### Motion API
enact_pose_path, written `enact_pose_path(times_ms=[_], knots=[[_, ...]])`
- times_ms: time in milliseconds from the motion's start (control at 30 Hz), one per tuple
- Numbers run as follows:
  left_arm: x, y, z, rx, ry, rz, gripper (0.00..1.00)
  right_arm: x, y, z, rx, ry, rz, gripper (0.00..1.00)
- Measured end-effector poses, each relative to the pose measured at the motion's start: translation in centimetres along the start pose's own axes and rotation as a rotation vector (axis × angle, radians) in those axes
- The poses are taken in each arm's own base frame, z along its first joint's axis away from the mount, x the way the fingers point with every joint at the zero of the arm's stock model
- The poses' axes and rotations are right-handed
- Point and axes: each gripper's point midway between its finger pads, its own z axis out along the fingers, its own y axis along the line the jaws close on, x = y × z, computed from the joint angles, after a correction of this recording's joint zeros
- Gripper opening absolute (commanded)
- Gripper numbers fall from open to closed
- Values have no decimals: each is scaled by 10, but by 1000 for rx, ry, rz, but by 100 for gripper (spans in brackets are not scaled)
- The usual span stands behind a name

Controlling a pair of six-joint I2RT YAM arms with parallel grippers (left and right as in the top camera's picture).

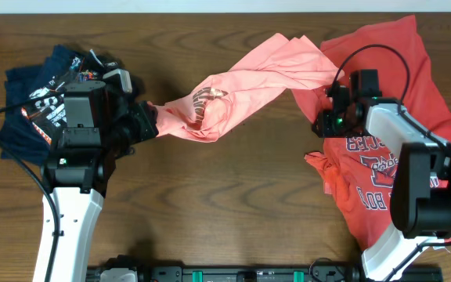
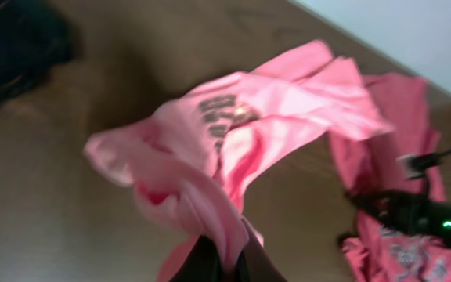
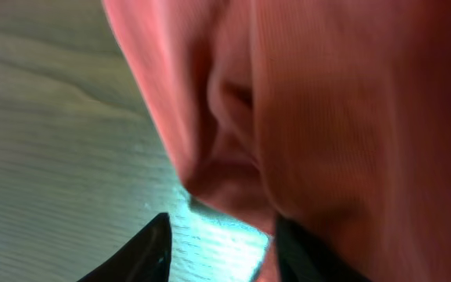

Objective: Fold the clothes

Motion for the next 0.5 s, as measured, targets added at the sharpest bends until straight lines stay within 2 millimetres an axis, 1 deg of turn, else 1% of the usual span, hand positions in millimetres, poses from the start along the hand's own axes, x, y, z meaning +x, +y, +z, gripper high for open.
enact_pose_path(times_ms=[100, 133, 167, 200, 267, 300, 333, 367, 433, 467, 500], knots=[[10, 13, -1, -65, 34, -14, 6, -9, -17, 0, 78, -32, 43, 44], [14, 17, -1, -83, 47, -18, 6, -12, -28, -2, 120, -43, 69, 45], [16, 19, -1, -96, 56, -22, 6, -14, -39, -4, 161, -52, 94, 50], [20, 22, -2, -110, 71, -24, 6, -15, -54, -8, 209, -62, 132, 55], [27, 27, -3, -135, 97, -31, 6, -12, -95, -20, 321, -65, 219, 58], [30, 30, -4, -147, 108, -33, 6, -7, -114, -26, 361, -55, 265, 59], [34, 33, -5, -164, 121, -36, 6, 0, -139, -35, 407, -42, 336, 60], [38, 37, -6, -184, 135, -38, 6, 6, -157, -43, 437, -30, 387, 62], [45, 46, -9, -235, 161, -42, 6, 21, -204, -68, 496, -12, 539, 66], [48, 50, -10, -257, 170, -43, 6, 26, -223, -79, 507, -15, 605, 68], [51, 56, -12, -286, 181, -43, 7, 29, -237, -89, 505, -23, 658, 70]])
